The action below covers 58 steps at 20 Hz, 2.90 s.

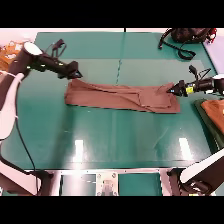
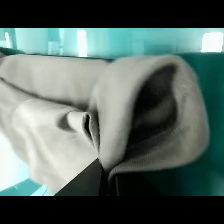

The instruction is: Fold the shirts.

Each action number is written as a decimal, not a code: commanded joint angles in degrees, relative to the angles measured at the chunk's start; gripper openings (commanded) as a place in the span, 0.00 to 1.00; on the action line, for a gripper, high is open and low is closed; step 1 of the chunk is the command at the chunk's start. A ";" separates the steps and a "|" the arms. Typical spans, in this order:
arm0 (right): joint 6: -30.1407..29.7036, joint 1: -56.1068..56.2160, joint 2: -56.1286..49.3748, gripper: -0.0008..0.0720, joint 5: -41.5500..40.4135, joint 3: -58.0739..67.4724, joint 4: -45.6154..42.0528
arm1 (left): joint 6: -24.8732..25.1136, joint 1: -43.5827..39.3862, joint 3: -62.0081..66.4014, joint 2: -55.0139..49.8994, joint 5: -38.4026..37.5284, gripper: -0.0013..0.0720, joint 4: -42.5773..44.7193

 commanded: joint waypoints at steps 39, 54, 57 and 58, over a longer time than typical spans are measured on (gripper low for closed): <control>34.32 76.08 -3.17 0.72 -75.08 5.25 10.45 | -1.64 4.07 23.89 1.40 -24.59 0.05 26.36; 18.32 30.29 8.22 0.84 -13.64 -3.67 -5.60 | -2.34 4.04 19.56 1.31 -22.32 0.05 26.27; 13.31 33.68 5.51 0.84 -17.90 -8.57 0.57 | -2.73 4.04 19.56 1.31 -22.29 0.05 25.88; 12.11 35.32 4.02 0.84 -18.71 -8.94 3.17 | -2.73 4.04 19.56 1.31 -22.29 0.05 25.68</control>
